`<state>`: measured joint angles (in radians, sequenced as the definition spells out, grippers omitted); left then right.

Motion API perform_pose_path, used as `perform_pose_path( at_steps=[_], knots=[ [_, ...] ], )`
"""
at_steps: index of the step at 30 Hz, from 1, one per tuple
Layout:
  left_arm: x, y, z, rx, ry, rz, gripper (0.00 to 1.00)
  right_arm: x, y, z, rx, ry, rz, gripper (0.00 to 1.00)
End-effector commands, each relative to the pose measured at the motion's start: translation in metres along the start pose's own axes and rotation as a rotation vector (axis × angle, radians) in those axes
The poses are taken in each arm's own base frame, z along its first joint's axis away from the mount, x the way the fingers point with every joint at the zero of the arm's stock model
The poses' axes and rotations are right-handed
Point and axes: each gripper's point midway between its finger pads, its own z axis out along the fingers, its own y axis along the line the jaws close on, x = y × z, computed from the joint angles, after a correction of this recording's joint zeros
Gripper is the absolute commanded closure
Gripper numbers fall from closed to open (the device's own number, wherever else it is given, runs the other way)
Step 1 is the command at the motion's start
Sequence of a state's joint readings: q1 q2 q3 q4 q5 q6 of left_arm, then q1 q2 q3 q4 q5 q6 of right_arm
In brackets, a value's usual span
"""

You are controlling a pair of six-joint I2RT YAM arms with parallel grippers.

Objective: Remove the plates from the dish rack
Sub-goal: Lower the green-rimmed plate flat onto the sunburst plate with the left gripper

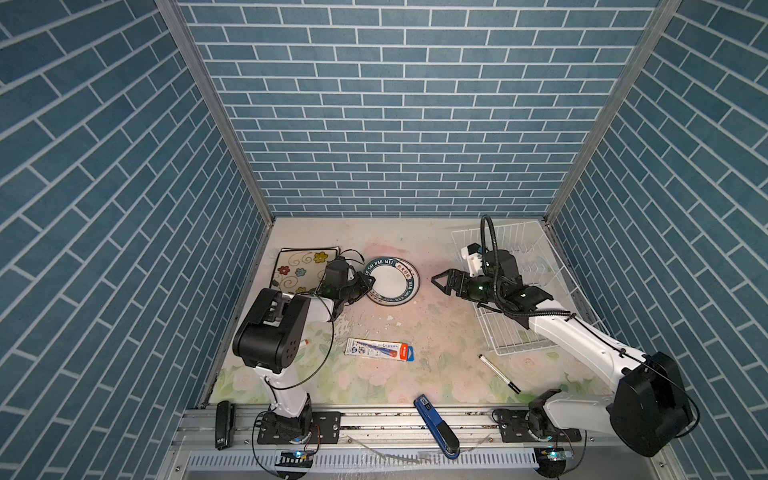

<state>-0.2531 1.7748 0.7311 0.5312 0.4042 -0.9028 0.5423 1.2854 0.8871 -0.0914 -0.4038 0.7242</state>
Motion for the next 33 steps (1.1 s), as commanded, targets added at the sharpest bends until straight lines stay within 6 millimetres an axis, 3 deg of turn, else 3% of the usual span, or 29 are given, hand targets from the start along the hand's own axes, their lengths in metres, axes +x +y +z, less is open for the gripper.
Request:
perform_pose_path(
  at_steps=[1,5,9,33],
  knots=[
    [-0.012,-0.009,-0.008,-0.004,-0.036,0.036,0.7,-0.013,0.015,-0.009,-0.031,-0.03,-0.047,0.07],
    [-0.012,-0.007,-0.012,-0.037,-0.03,0.052,0.52,-0.012,0.013,-0.008,-0.02,-0.024,-0.045,0.07],
    [-0.012,-0.006,-0.016,-0.06,-0.025,0.065,0.44,-0.012,0.015,-0.008,-0.027,-0.019,-0.045,0.07],
    [-0.007,-0.018,-0.011,-0.045,0.057,0.08,0.31,-0.014,0.017,-0.012,-0.013,-0.015,-0.065,0.06]
  ],
)
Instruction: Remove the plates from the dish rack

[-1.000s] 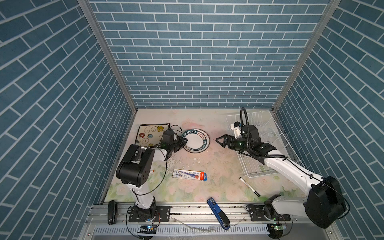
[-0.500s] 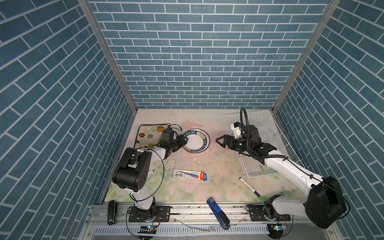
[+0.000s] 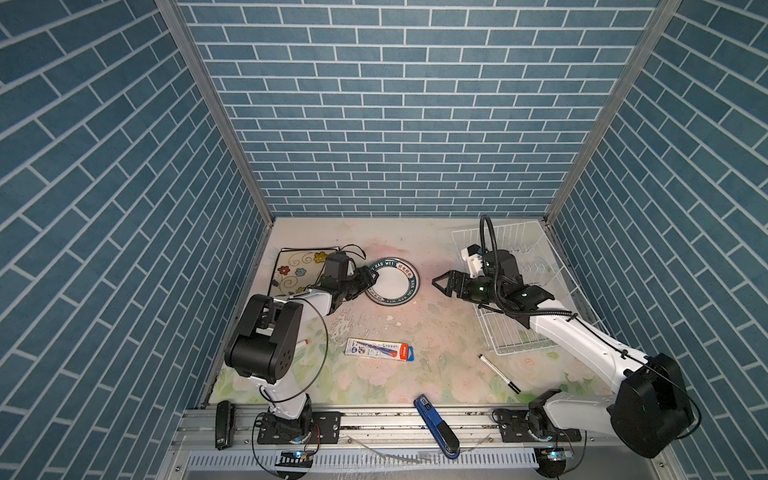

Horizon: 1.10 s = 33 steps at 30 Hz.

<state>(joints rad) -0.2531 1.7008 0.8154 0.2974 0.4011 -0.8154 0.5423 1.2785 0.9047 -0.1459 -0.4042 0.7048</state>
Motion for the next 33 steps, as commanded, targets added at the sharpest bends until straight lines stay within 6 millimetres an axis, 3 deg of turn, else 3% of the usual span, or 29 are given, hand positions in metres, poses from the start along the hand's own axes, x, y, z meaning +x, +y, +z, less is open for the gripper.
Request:
perform_pose_path(
  at_steps=[1,7,10,19,28,33],
  knots=[
    [-0.001,-0.005,0.002,0.012,0.018,0.023,0.31,-0.017,0.016,-0.009,-0.027,-0.037,-0.058,0.07],
    [0.0,-0.004,0.002,-0.006,0.031,0.042,0.26,-0.016,0.016,-0.009,-0.024,-0.035,-0.059,0.07],
    [0.0,-0.003,0.001,-0.026,0.049,0.058,0.17,-0.016,0.015,-0.01,-0.023,-0.036,-0.06,0.07],
    [-0.002,0.001,-0.004,-0.07,0.04,0.085,0.15,-0.016,0.014,-0.011,-0.014,-0.043,-0.062,0.07],
    [-0.022,-0.019,-0.04,-0.073,-0.072,0.23,0.05,-0.023,0.005,-0.023,0.04,-0.124,-0.116,0.04],
    [-0.032,-0.025,-0.066,-0.12,-0.133,0.334,0.0,-0.034,-0.019,-0.043,0.136,-0.32,-0.186,0.01]
  ],
)
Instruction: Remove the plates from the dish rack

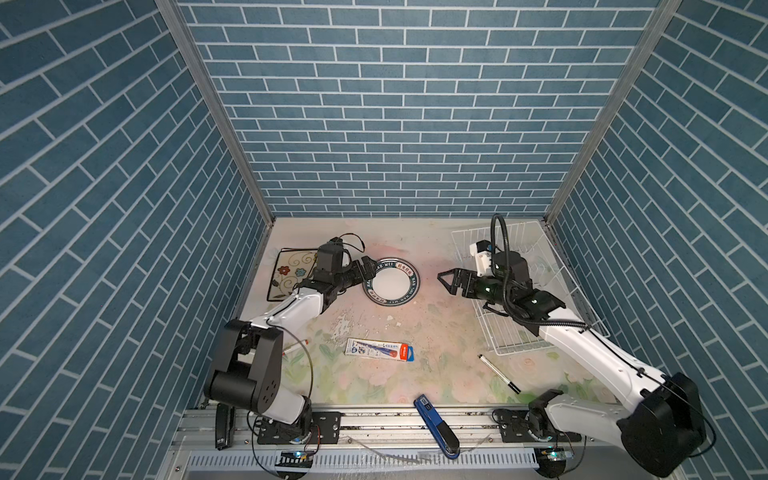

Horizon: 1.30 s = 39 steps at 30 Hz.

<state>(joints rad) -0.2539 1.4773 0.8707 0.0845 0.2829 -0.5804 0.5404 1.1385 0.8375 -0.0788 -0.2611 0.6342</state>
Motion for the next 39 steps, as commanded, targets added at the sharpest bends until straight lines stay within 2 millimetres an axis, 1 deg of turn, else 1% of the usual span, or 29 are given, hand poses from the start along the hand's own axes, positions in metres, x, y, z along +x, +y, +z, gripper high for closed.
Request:
perform_pose_path(
  at_steps=[1,4,6,8,11,13,14,17,20,24,25,27,30,32,36,39],
  knots=[
    [-0.001,0.01,-0.015,-0.072,-0.02,0.101,0.0,-0.014,-0.031,-0.013,0.146,-0.162,-0.1,0.01],
    [-0.013,0.008,-0.029,-0.087,-0.09,0.147,0.0,-0.021,-0.054,-0.031,0.291,-0.203,-0.213,0.01],
    [-0.023,0.008,-0.04,-0.097,-0.162,0.181,0.0,-0.019,-0.08,-0.043,0.421,-0.154,-0.244,0.01],
    [-0.035,0.01,-0.056,-0.119,-0.244,0.216,0.0,-0.019,-0.102,-0.053,0.497,-0.1,-0.248,0.01],
    [-0.048,0.018,-0.081,-0.194,-0.342,0.275,0.0,-0.018,-0.134,-0.068,0.599,-0.065,-0.258,0.01],
    [-0.056,0.025,-0.098,-0.259,-0.399,0.302,0.0,-0.017,-0.149,-0.074,0.647,-0.065,-0.286,0.01],
    [-0.051,0.036,-0.102,-0.304,-0.409,0.305,0.0,-0.018,-0.156,-0.076,0.665,-0.075,-0.304,0.01],
    [-0.05,0.05,-0.117,-0.367,-0.482,0.307,0.0,-0.022,-0.173,-0.082,0.715,-0.136,-0.337,0.01],
    [-0.045,0.057,-0.123,-0.363,-0.583,0.352,0.0,-0.027,-0.189,-0.086,0.752,-0.183,-0.323,0.01],
    [-0.039,0.069,-0.14,-0.352,-0.76,0.323,0.0,-0.028,-0.212,-0.088,0.793,-0.202,-0.283,0.01],
    [-0.038,0.072,-0.143,-0.358,-0.781,0.318,0.0,-0.028,-0.218,-0.089,0.803,-0.204,-0.275,0.01],
    [-0.036,0.071,-0.144,-0.355,-0.789,0.335,0.0,-0.027,-0.231,-0.09,0.827,-0.216,-0.277,0.01],
    [-0.036,0.068,-0.142,-0.359,-0.753,0.366,0.0,-0.028,-0.25,-0.097,0.854,-0.269,-0.248,0.01],
    [-0.037,0.07,-0.143,-0.387,-0.735,0.387,0.0,-0.03,-0.257,-0.098,0.845,-0.303,-0.232,0.01],
    [-0.038,0.081,-0.153,-0.472,-0.752,0.4,0.0,-0.032,-0.268,-0.092,0.84,-0.342,-0.233,0.01],
    [-0.035,0.084,-0.156,-0.488,-0.762,0.411,0.0,-0.032,-0.277,-0.085,0.842,-0.359,-0.243,0.01]
  ],
)
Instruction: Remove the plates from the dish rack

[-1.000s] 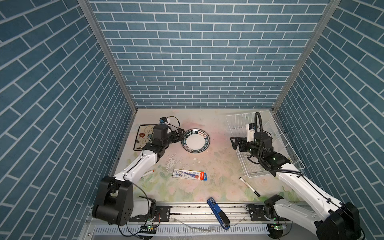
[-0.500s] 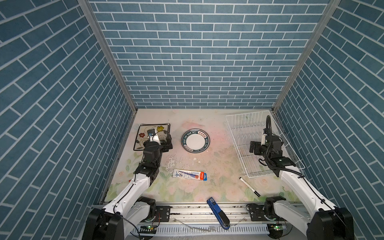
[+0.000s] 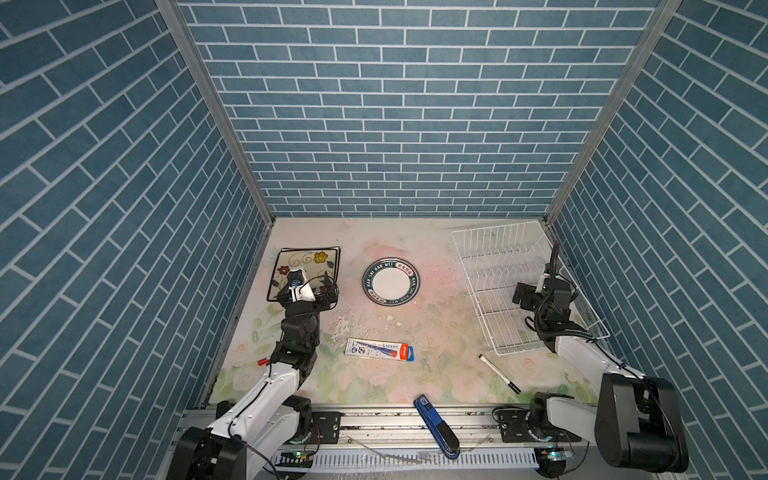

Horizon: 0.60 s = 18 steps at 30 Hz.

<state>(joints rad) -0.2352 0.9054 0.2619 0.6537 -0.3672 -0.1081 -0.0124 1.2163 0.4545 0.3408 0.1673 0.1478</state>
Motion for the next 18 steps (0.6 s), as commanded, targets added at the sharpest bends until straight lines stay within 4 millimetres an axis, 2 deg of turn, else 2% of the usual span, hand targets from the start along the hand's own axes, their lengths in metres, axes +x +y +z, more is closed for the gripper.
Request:
perform_pose_path(
  at_steps=[1,4,11,18],
  knots=[
    [-0.003,0.011,-0.002,-0.052,-0.024,0.036,0.0,-0.013,0.003,0.008,-0.023,-0.108,-0.018,0.01],
    [0.003,0.014,-0.002,-0.067,-0.006,0.063,0.0,-0.008,0.006,0.013,-0.041,-0.121,-0.028,0.01],
    [0.016,0.024,-0.006,-0.116,0.008,0.092,0.0,-0.009,0.004,0.016,-0.039,-0.183,-0.035,0.01],
    [0.017,0.028,-0.005,-0.14,0.007,0.112,0.0,-0.006,0.006,0.02,-0.049,-0.206,-0.043,0.01]
  ],
)
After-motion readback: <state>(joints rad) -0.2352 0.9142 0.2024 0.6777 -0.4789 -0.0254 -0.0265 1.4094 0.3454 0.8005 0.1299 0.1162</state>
